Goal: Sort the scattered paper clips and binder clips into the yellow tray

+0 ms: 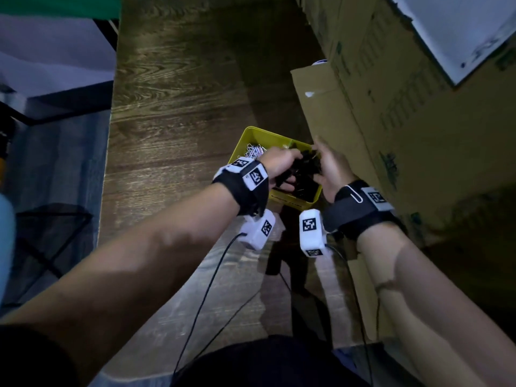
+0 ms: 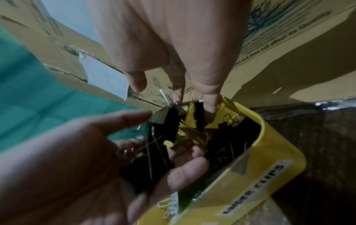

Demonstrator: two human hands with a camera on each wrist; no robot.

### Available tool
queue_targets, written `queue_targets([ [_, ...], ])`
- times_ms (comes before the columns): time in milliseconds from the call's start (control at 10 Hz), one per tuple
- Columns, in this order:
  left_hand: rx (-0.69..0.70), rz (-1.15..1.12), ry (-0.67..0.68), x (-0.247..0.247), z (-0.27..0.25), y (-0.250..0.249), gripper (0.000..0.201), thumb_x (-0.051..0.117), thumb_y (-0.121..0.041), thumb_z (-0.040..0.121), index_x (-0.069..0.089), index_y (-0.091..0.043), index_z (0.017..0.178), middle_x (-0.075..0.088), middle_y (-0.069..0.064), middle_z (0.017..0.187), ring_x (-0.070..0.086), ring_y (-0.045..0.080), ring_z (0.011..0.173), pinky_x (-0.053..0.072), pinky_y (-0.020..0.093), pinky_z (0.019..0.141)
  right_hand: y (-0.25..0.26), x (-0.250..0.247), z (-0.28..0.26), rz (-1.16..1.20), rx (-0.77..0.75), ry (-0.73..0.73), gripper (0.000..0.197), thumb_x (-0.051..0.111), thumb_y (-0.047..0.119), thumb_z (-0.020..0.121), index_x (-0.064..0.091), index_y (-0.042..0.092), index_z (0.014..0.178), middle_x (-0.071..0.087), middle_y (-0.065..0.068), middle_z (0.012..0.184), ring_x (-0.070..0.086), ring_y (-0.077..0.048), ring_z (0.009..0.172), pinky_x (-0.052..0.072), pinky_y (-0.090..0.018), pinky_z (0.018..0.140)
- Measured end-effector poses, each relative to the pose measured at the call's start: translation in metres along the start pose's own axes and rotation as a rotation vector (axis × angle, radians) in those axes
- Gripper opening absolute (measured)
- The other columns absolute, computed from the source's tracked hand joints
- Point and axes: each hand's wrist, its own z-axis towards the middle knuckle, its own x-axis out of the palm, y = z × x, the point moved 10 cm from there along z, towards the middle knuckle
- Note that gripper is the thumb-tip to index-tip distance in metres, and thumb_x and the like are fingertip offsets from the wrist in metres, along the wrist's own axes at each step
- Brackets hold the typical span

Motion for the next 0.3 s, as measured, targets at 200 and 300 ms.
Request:
queue_targets([
  [200, 0.041, -0.004, 0.037, 0.012, 0.010, -0.003, 0.057, 0.056, -0.038, 0.088, 0.038, -0.016, 0.138, 0.054, 0.002, 0.129, 0.050, 0.018, 0.109, 0.039, 0.038, 0.084, -0.003, 0.004, 0.003, -0.175, -0.009, 0.041, 0.067, 0.037, 0.063, 0.088, 0.039, 0.021, 0.141, 0.046, -0.002, 0.139, 0.046, -0.017, 0.123, 0.035, -0.034, 0.101],
  [300, 0.084, -0.009, -0.010, -0.001, 0.007, 0.004, 0.043, 0.054, -0.030, 0.091, 0.045, -0.018, 0.132, 0.055, 0.003, 0.118, 0.049, 0.019, 0.104, 0.041, 0.037, 0.088, 0.002, -0.003, 0.008, -0.194, -0.076, 0.014, 0.068, 0.039, 0.064, 0.086, 0.040, 0.023, 0.140, 0.041, -0.003, 0.146, 0.040, -0.021, 0.132, 0.031, -0.042, 0.109],
])
